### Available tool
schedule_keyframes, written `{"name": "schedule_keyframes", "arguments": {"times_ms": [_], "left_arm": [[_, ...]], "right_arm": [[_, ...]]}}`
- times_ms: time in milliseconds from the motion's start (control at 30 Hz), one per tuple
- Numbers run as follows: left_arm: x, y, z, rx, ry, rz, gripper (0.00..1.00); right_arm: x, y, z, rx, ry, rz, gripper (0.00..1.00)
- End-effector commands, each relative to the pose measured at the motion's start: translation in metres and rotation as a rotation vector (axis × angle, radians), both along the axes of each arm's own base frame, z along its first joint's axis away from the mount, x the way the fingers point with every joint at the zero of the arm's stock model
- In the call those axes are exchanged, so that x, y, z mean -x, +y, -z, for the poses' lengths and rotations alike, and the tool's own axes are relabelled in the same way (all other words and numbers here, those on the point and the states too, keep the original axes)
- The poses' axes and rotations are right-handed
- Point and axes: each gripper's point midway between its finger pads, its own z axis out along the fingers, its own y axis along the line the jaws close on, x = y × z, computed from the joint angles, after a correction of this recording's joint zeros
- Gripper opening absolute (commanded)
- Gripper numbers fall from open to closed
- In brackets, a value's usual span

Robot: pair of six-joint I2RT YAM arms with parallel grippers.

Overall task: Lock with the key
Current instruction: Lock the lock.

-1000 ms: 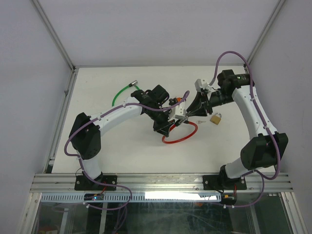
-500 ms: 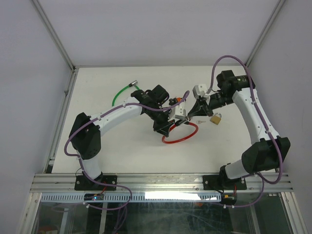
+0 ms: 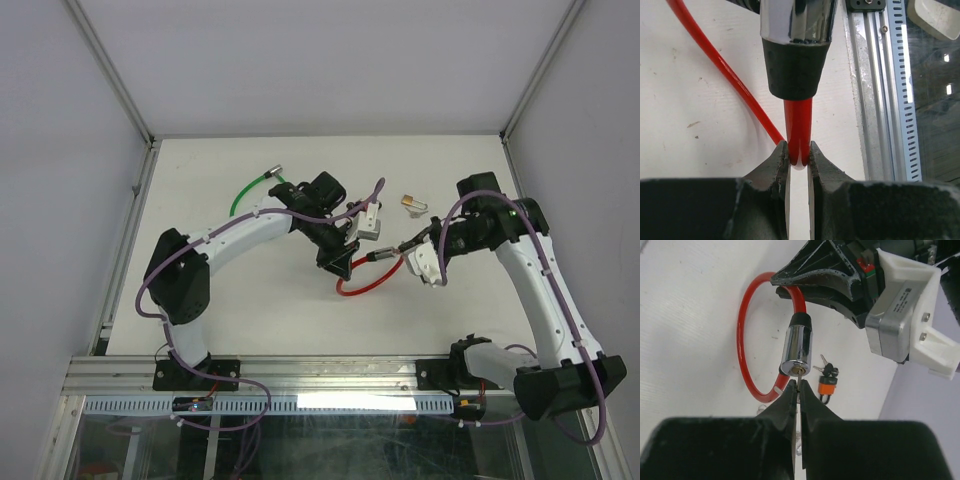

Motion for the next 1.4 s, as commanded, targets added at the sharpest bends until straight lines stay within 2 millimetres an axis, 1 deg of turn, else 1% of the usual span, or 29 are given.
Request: {"name": "schedule_keyframes", "arguments": {"times_ms": [0, 67, 100, 167, 267, 400, 467, 533, 600, 633, 733, 767, 800, 867, 967, 1033, 1067, 1167, 1200, 1267, 1367], "left_arm": [[-0.012, -0.014, -0.017, 0.123, -0.022, 0.043, 0.0], [-0.012, -0.016, -0.016, 0.13, -0.012, 0.045, 0.0], [-0.012, -0.017, -0.016, 0.135, -0.007, 0.046, 0.02], [-0.013, -0.019, -0.016, 0.142, 0.001, 0.043, 0.07], [-0.015, -0.021, -0.019, 0.156, 0.003, 0.028, 0.18], [-0.02, -0.024, -0.023, 0.176, -0.019, -0.005, 0.28], [-0.026, -0.025, -0.025, 0.179, -0.049, -0.04, 0.31], [-0.029, -0.025, -0.028, 0.192, -0.073, -0.058, 0.35], [-0.034, -0.026, -0.035, 0.207, -0.1, -0.085, 0.42], [-0.036, -0.026, -0.037, 0.215, -0.116, -0.099, 0.42], [-0.045, -0.026, -0.051, 0.249, -0.178, -0.151, 0.44], [-0.047, -0.024, -0.058, 0.262, -0.206, -0.177, 0.45], [-0.05, -0.022, -0.059, 0.262, -0.227, -0.209, 0.47], [-0.051, -0.017, -0.068, 0.292, -0.265, -0.25, 0.5], [-0.046, -0.009, -0.084, 0.356, -0.34, -0.319, 0.59], [-0.042, 0.0, -0.102, 0.422, -0.402, -0.383, 0.65], [-0.041, 0.005, -0.108, 0.451, -0.427, -0.422, 0.67], [-0.041, 0.02, -0.138, 0.597, -0.532, -0.592, 0.76], [-0.039, 0.024, -0.151, 0.668, -0.559, -0.639, 0.77], [-0.033, 0.032, -0.168, 0.778, -0.602, -0.724, 0.78], [-0.022, 0.035, -0.177, 0.879, -0.7, -0.794, 0.78]], "right_arm": [[-0.019, -0.007, -0.005, 0.098, -0.307, -0.116, 0.0], [-0.02, -0.007, -0.007, 0.097, -0.324, -0.114, 0.0], [-0.02, -0.006, -0.008, 0.092, -0.32, -0.111, 0.0], [-0.022, -0.006, -0.007, 0.093, -0.325, -0.107, 0.0], [-0.025, -0.006, -0.006, 0.089, -0.325, -0.097, 0.0], [-0.027, -0.004, -0.008, 0.069, -0.294, -0.066, 0.0], [-0.027, -0.004, -0.008, 0.063, -0.282, -0.052, 0.0], [-0.026, -0.004, -0.007, 0.058, -0.265, -0.042, 0.0], [-0.026, -0.004, -0.006, 0.057, -0.244, -0.03, 0.0], [-0.026, -0.004, -0.006, 0.056, -0.233, -0.024, 0.0], [-0.028, -0.005, -0.004, 0.057, -0.197, 0.004, 0.0], [-0.028, -0.005, -0.003, 0.058, -0.186, 0.012, 0.0], [-0.029, -0.005, -0.003, 0.058, -0.177, 0.018, 0.0], [-0.029, -0.005, 0.0, 0.06, -0.161, 0.027, 0.0], [-0.03, -0.006, 0.002, 0.061, -0.138, 0.039, 0.0], [-0.031, -0.005, 0.003, 0.061, -0.128, 0.042, 0.0], [-0.031, -0.005, 0.004, 0.06, -0.123, 0.044, 0.0], [-0.031, -0.004, 0.002, 0.051, -0.109, 0.05, 0.0], [-0.031, -0.003, 0.002, 0.048, -0.106, 0.052, 0.0], [-0.031, -0.003, 0.003, 0.045, -0.096, 0.055, 0.0], [-0.031, -0.003, 0.004, 0.046, -0.085, 0.062, 0.0]]}}
